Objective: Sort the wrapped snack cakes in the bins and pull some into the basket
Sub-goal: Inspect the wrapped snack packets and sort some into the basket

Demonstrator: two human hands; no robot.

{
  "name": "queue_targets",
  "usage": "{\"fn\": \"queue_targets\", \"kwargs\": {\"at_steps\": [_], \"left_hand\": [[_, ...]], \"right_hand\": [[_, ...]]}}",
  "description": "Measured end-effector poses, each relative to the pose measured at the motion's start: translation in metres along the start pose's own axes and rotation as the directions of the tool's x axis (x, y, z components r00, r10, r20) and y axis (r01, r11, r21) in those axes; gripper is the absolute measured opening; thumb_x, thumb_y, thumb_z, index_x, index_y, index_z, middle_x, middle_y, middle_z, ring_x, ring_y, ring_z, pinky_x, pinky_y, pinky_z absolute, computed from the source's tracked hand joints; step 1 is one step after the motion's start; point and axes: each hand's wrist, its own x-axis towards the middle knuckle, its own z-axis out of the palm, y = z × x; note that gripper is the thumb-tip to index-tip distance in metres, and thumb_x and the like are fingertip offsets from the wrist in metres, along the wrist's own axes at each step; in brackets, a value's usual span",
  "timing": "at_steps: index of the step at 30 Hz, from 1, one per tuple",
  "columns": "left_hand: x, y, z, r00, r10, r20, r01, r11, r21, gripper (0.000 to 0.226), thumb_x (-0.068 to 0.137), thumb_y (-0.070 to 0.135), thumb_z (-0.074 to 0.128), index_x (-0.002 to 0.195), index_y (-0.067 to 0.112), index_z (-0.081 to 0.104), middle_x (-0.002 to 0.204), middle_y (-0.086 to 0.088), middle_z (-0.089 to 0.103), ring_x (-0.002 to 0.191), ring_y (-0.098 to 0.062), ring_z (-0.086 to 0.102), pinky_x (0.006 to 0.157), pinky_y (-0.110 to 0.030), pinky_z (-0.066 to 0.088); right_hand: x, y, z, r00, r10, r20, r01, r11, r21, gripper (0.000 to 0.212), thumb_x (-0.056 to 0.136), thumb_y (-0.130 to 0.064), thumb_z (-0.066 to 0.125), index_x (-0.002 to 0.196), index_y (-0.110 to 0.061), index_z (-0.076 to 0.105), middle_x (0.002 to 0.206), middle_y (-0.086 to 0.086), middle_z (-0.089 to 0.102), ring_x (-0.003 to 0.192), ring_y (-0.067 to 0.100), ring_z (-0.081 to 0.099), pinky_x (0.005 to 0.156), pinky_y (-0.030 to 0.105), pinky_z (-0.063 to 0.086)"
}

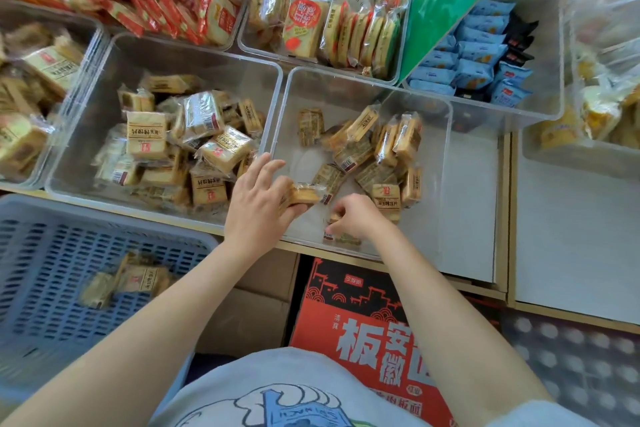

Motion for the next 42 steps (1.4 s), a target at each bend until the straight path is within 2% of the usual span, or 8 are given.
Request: {"fn": "queue_targets", "kwargs": {"at_steps": [7,11,14,20,24,30,37,42], "left_hand": [[0.003,0.009,-0.011,0.987,-0.155,-0.046,0.141,0.966,-0.217,0.037,0.084,0.041,0.080,0.109,0.015,0.070,0.129,-0.007,0.069,0.146,-0.028,0.039,0.113,-0.054,0.026],[-0.003,0.021,-0.041,0.954,-0.295,-0.044,0.229,0.817,-0.530,0.025,0.082,0.032,0.085,0.093,0.020,0.065,0.101,0.005,0.070,0.103,-0.018,0.064,0.093,-0.037,0.046],[-0.023,0.034,-0.068,0.923,-0.362,0.130,0.347,0.639,-0.686,0.023,0.084,0.030,0.083,0.098,0.019,0.070,0.095,0.009,0.074,0.091,-0.004,0.068,0.079,-0.018,0.052],[-0.070,0.040,-0.092,0.838,-0.255,0.482,0.519,0.104,-0.848,0.040,0.092,0.023,0.071,0.131,0.019,0.063,0.116,-0.011,0.076,0.109,-0.030,0.072,0.093,-0.050,0.058],[-0.090,0.047,-0.100,0.858,-0.222,0.464,0.492,0.095,-0.865,0.042,0.091,0.021,0.070,0.132,0.025,0.059,0.114,-0.008,0.076,0.105,-0.028,0.073,0.086,-0.048,0.059],[-0.128,0.053,-0.100,0.890,-0.205,0.408,0.445,0.189,-0.875,0.047,0.081,0.023,0.078,0.125,0.023,0.061,0.107,-0.008,0.077,0.100,-0.028,0.074,0.081,-0.042,0.059],[-0.167,0.051,-0.095,0.908,-0.188,0.375,0.413,0.243,-0.878,0.038,0.089,-0.001,0.071,0.122,0.017,0.062,0.110,-0.014,0.077,0.098,-0.030,0.073,0.090,-0.049,0.057],[-0.181,0.056,-0.097,0.917,-0.160,0.365,0.397,0.276,-0.875,0.037,0.091,-0.005,0.068,0.120,0.018,0.063,0.104,-0.010,0.075,0.093,-0.026,0.071,0.088,-0.046,0.057]], "right_hand": [[-0.038,-0.004,-0.021,0.991,-0.039,-0.128,0.087,0.916,0.391,0.032,0.079,-0.029,0.087,0.104,-0.013,0.076,0.098,0.003,0.073,0.094,0.021,0.066,0.086,0.037,0.055],[-0.071,-0.015,-0.031,0.968,-0.077,-0.238,0.191,0.841,0.505,0.028,0.082,-0.031,0.085,0.098,-0.012,0.072,0.097,0.006,0.072,0.089,0.014,0.063,0.079,0.032,0.053],[-0.096,-0.026,-0.032,0.937,-0.092,-0.338,0.292,0.738,0.609,0.021,0.086,-0.032,0.080,0.098,-0.018,0.071,0.096,0.003,0.073,0.088,0.012,0.066,0.081,0.036,0.056],[-0.133,-0.044,-0.019,0.953,-0.124,-0.278,0.303,0.310,0.901,0.029,0.100,-0.021,0.062,0.129,-0.017,0.061,0.113,0.009,0.073,0.105,0.022,0.070,0.085,0.036,0.057],[-0.158,-0.051,-0.008,0.960,-0.162,-0.227,0.271,0.353,0.895,0.029,0.102,-0.027,0.058,0.130,-0.017,0.056,0.111,0.010,0.069,0.102,0.022,0.067,0.079,0.037,0.056],[-0.191,-0.056,0.018,0.967,-0.138,-0.216,0.255,0.597,0.761,0.075,0.077,-0.079,0.063,0.119,-0.018,0.052,0.109,0.002,0.063,0.104,0.017,0.063,0.098,0.043,0.053],[-0.220,-0.051,0.046,0.947,-0.220,-0.234,0.321,0.600,0.733,0.011,0.099,-0.025,0.062,0.106,-0.020,0.069,0.079,0.000,0.068,0.074,0.016,0.066,0.068,0.031,0.055],[-0.232,-0.051,0.057,0.922,-0.291,-0.254,0.386,0.719,0.578,0.003,0.098,-0.021,0.064,0.101,-0.022,0.066,0.075,-0.006,0.061,0.067,0.007,0.062,0.069,0.028,0.051]]}}
